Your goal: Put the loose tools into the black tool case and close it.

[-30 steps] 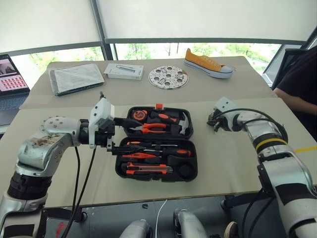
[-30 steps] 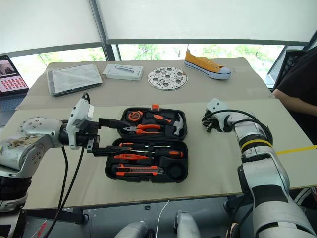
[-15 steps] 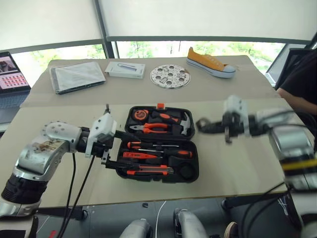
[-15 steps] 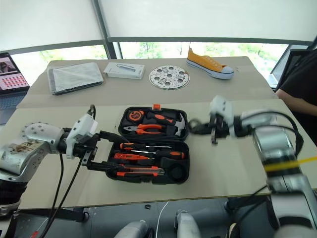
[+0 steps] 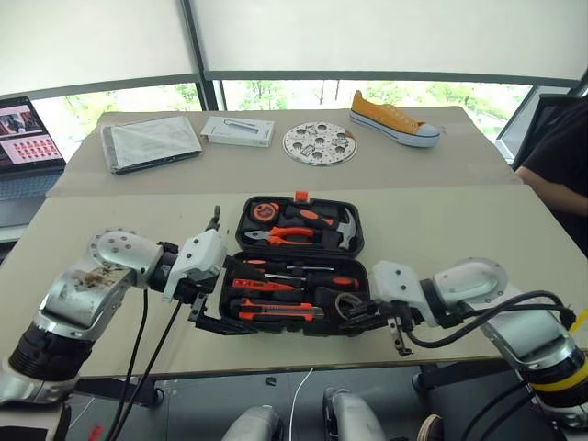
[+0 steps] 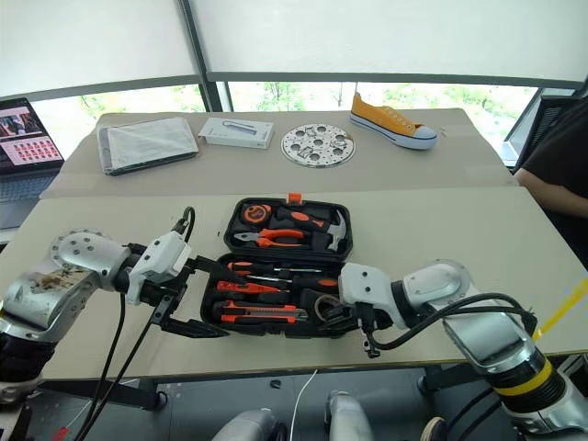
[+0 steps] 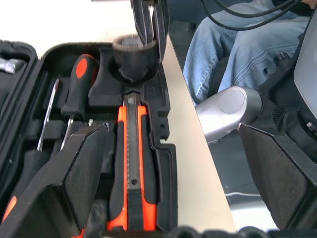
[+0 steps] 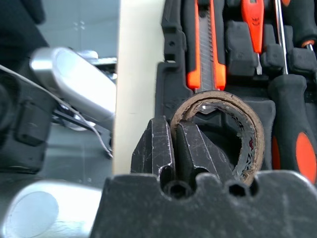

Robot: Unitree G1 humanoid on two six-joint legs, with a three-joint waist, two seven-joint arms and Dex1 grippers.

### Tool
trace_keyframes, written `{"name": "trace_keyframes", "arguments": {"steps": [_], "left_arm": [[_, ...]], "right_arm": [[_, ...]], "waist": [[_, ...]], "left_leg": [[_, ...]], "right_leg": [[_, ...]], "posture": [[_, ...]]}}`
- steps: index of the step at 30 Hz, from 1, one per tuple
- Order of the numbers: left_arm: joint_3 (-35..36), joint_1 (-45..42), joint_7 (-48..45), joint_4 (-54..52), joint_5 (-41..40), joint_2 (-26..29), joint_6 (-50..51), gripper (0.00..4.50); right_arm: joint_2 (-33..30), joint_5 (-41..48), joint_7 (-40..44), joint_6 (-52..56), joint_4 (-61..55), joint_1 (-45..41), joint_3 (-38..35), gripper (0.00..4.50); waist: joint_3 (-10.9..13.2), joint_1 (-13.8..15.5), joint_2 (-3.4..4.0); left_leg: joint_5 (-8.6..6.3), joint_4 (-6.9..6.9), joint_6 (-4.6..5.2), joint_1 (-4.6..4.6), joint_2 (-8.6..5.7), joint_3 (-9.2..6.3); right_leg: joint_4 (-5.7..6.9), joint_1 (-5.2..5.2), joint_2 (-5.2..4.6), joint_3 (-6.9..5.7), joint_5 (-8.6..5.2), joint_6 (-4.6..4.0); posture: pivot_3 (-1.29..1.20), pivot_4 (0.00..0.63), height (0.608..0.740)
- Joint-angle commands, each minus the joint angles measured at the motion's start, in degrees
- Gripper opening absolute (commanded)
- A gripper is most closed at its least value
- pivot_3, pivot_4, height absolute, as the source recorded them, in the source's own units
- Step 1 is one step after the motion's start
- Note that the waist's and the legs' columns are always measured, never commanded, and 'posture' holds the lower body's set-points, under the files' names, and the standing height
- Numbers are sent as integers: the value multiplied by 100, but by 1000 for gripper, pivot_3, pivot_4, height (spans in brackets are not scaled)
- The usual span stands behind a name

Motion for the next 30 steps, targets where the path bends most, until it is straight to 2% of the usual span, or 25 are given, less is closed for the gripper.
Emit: {"name": "trace_keyframes", "arguments": {"steps": [1, 2, 12, 13, 16, 19, 22, 25, 26, 28, 30], "left_arm": [[21, -173, 57, -134, -35, -16, 67, 4500], [15, -196, 73, -139, -38, -20, 83, 4500], [46, -264, 106, -73, -20, 1, 90, 4500], [45, -267, 107, -55, -9, -3, 75, 4500], [41, -265, 126, 9, 27, -26, 31, 4500], [158, -104, 364, 325, 183, -83, -119, 4500], [506, 272, 913, 859, 457, -59, -268, 4500], [956, 719, 1273, 1267, 569, -16, -447, 4500], [1033, 826, 1320, 1405, 639, 7, -565, 3985], [1118, 966, 1405, 1684, 807, 35, -811, 3445], [1127, 970, 1508, 1971, 950, 3, -977, 2543]], "right_arm": [[-95, -216, -5, -213, -13, 41, 117, 799], [-122, -243, 0, -205, -20, 48, 137, 944], [-536, 125, 461, -77, -436, 69, -34, 4301], [-538, 136, 461, -121, -425, 63, -59, 4488], [-437, 272, 372, -21, -353, -9, -202, 4488], [-234, 789, 118, 472, -222, -162, -743, 4488], [-193, 1321, -202, 882, -21, -91, -1661, 3781], [-295, 1309, -526, 876, 235, 297, -2341, 2797], [-330, 1206, -602, 778, 340, 433, -2443, 2496], [-366, 1067, -713, 575, 546, 669, -2595, 1780], [-324, 951, -865, 416, 797, 795, -2649, 980]], "waist": [[0, 4, 0], [0, 8, 0], [0, 19, -1], [0, 20, -1], [0, 19, -1], [0, 18, -1], [0, 19, 0], [0, 22, -1], [0, 29, -1], [0, 44, -1], [0, 50, -1]], "left_leg": [[0, 0, 0, 0, 0, 1], [0, -1, 0, 0, 1, 1], [0, -5, 0, -2, 2, 0], [0, -3, 0, -1, 2, 0], [0, 0, 0, 0, 2, 0], [0, -1, 0, 1, 6, 0], [0, -2, 0, 1, 5, 0], [0, -10, 1, 1, 4, -1], [0, -13, 1, 1, 4, -1], [0, -16, 1, 1, 3, -1], [0, -13, 0, 0, -1, 2]], "right_leg": [[0, 0, 0, 0, 0, 0], [0, 0, 1, 1, 0, 0], [-4, -1, 1, -1, 0, 0], [-3, 0, 0, 0, 0, 0], [-2, 1, 1, 2, 0, 0], [-1, 1, 3, 4, 0, -1], [-1, 1, 2, 3, 0, -1], [-3, -3, 7, -1, 0, -1], [-3, -5, 8, -2, 0, -1], [-2, -7, 7, -6, 0, -1], [-2, -6, 4, -9, 0, -1]], "posture": [[0, 150, 737], [0, 150, 737], [0, 150, 737], [0, 150, 737], [0, 150, 737], [0, 150, 737], [0, 150, 737], [0, 150, 737], [0, 150, 737], [0, 150, 737], [0, 150, 737]]}}
